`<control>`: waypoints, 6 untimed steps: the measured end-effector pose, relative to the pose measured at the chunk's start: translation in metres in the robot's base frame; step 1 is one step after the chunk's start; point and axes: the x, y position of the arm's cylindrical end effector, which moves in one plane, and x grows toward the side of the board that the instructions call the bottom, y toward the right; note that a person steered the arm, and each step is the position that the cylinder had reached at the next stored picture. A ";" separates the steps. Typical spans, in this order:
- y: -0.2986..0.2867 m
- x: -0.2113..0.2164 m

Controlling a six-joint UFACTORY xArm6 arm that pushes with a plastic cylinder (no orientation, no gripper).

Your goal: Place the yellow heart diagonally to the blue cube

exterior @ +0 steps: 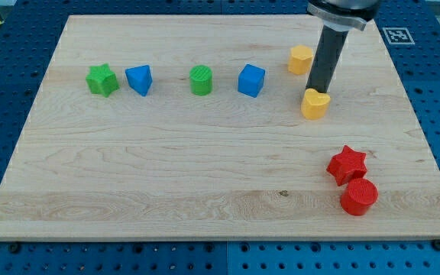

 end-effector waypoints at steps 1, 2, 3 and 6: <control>-0.007 0.010; -0.023 0.011; -0.047 0.011; -0.052 0.021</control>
